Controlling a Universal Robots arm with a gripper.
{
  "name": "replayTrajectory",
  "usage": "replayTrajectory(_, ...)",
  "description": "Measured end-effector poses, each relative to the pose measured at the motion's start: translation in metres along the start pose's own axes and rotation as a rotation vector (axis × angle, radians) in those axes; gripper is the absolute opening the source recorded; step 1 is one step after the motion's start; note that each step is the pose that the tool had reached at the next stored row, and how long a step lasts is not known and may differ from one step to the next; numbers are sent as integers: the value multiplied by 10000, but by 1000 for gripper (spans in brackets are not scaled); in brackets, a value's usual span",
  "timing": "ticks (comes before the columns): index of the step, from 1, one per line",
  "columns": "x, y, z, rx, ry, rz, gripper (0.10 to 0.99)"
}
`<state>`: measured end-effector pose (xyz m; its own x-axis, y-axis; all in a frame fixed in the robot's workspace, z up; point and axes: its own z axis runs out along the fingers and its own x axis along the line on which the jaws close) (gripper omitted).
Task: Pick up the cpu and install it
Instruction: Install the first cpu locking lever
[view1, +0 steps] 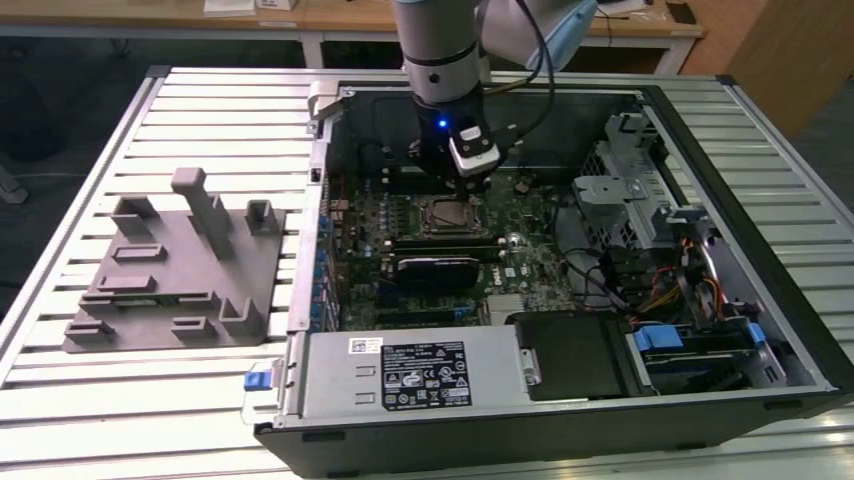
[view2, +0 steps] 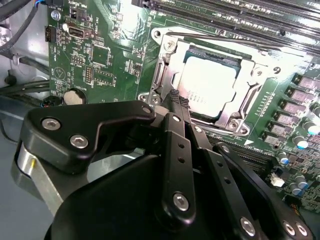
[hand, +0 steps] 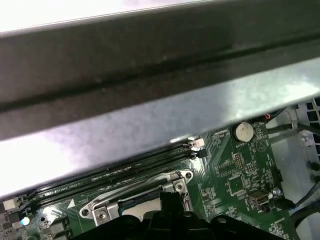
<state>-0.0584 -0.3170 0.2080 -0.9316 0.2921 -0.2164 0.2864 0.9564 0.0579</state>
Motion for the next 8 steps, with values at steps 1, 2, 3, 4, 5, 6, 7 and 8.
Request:
replayTrajectory(1,-1,0,0,3,2,-1,106)
replayTrajectory(2,-9,3,3,21,56,0,106)
replayTrajectory(3,-22,7,6,50,155,1,106)
replayTrajectory(4,-36,10,10,81,261,-2,106)
replayTrajectory(5,-50,13,14,115,374,-4,106)
replayTrajectory(6,-63,17,18,149,488,-5,106)
replayTrajectory(7,-77,21,22,185,602,-4,106)
replayTrajectory(8,-92,25,26,221,721,-6,106)
